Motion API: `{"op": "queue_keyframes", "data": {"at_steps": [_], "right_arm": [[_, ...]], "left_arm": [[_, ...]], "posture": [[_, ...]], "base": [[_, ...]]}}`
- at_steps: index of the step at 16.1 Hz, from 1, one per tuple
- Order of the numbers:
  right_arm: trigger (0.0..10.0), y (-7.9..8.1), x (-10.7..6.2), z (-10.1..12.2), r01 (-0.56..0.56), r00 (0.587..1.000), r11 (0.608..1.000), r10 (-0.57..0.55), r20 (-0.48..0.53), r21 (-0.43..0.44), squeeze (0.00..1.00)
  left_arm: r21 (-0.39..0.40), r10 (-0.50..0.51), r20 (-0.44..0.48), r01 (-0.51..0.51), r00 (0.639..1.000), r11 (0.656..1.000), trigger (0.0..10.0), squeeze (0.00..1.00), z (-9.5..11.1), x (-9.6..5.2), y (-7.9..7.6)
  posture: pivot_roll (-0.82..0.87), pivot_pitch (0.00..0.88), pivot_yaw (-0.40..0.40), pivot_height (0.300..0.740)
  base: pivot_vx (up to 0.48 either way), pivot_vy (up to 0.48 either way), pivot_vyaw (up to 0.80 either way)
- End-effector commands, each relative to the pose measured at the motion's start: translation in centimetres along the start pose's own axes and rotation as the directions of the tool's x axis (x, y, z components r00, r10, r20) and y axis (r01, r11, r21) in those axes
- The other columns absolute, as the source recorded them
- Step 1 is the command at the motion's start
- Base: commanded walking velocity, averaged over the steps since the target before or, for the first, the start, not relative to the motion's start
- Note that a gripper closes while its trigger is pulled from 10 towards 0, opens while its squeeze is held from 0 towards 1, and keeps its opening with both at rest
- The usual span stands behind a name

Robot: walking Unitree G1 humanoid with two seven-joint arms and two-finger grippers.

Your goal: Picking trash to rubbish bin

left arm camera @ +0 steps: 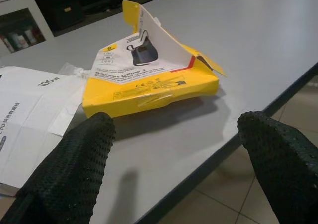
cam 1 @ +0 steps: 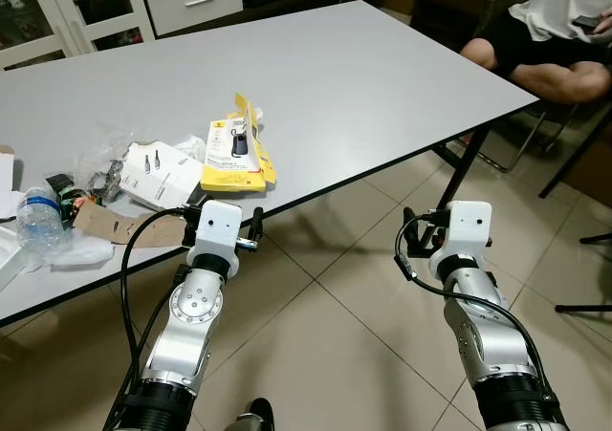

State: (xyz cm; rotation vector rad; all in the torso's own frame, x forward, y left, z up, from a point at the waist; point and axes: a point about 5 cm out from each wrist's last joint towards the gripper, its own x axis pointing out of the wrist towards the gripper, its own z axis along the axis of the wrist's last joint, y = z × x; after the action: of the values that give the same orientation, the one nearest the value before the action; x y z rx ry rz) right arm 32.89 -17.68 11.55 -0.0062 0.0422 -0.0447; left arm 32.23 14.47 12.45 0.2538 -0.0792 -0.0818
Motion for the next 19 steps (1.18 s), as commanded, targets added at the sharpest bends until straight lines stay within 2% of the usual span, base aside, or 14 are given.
{"op": "queue_keyframes", "data": {"at_steps": [1, 4, 13, 14, 19], "right_arm": [[10.0, -0.16, -0.19, -0.26, 0.007, 1.0, 1.0, -0.007, -0.009, 0.001, 0.0], [10.0, -0.09, -0.22, -0.29, 0.006, 1.0, 1.0, -0.006, -0.009, 0.003, 0.0], [10.0, -0.25, -0.38, -0.45, 0.015, 1.0, 1.0, -0.015, -0.011, 0.011, 0.0], [10.0, -0.38, -0.39, -0.48, 0.02, 1.0, 1.0, -0.02, -0.013, 0.011, 0.0], [10.0, -0.4, -0.29, -0.42, 0.023, 1.0, 1.0, -0.022, -0.012, 0.012, 0.0]], "left_arm": [[-0.002, -0.009, -0.002, 0.009, 1.0, 1.0, 10.0, 0.0, 0.05, -0.04, -0.12], [0.001, -0.013, 0.004, 0.013, 1.0, 1.0, 10.0, 0.0, 0.13, -0.04, -0.09], [0.017, -0.008, -0.015, 0.008, 1.0, 1.0, 10.0, 0.0, -0.05, -0.08, 0.06], [0.003, 0.022, 0.009, -0.022, 1.0, 1.0, 10.0, 0.0, 0.27, -0.02, 0.17], [0.0, 0.016, 0.021, -0.016, 1.0, 1.0, 10.0, 0.0, 0.45, 0.03, 0.18]], "posture": [[-0.02, 0.162, 0.012, 0.74], [-0.02, 0.159, 0.014, 0.74], [-0.02, 0.162, 0.022, 0.74], [-0.02, 0.164, 0.023, 0.74], [-0.02, 0.164, 0.023, 0.74]], "base": [[0.0, 0.0, 0.0], [0.115, 0.0, 0.0], [0.48, 0.0, 0.0], [0.0, 0.0, 0.0], [0.0, 0.0, 0.0]]}}
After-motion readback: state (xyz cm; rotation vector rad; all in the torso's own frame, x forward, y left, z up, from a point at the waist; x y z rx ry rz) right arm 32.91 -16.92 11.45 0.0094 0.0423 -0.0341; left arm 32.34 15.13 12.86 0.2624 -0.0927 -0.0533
